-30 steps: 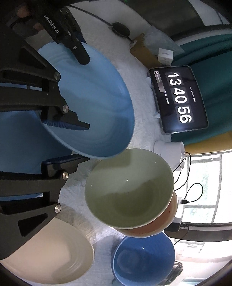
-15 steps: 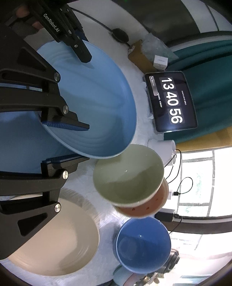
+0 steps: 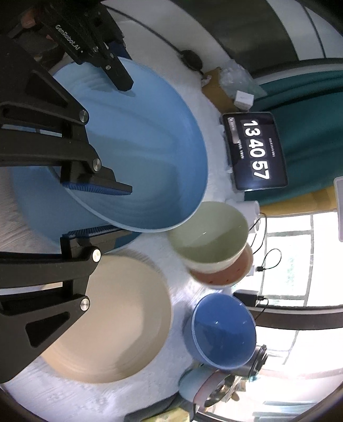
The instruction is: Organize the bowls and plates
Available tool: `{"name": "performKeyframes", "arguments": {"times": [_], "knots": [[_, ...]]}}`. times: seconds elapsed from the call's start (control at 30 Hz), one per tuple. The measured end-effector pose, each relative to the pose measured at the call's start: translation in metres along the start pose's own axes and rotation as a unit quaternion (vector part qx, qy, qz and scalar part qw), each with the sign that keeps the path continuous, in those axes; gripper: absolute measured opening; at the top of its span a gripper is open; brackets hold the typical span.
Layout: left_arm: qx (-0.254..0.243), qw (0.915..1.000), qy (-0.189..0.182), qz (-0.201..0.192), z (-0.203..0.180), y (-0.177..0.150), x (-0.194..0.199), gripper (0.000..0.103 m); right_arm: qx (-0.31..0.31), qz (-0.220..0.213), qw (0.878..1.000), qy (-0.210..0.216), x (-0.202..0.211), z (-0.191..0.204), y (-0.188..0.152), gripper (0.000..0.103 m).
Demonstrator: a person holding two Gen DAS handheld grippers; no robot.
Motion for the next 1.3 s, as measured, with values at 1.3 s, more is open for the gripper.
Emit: {"name": "performKeyframes", "arguments": {"times": [1.3], "knots": [[-0.118, 0.9924, -0.023, -0.026, -0.125, 0.005, 0.043, 0.049, -0.032, -0.048, 0.995, -0.077, 0.073, -0.097, -0.027, 0.044]]}}
Point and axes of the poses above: each gripper's, at about its wrist camera, not at the fingertips, and x roughly against the way its jaws point, z to its left, y to its top, the point moved 9 cm from there along -x, roughly the way its jaws point, and after that the axes turned 12 degrees about z, right-handed, at the moved point
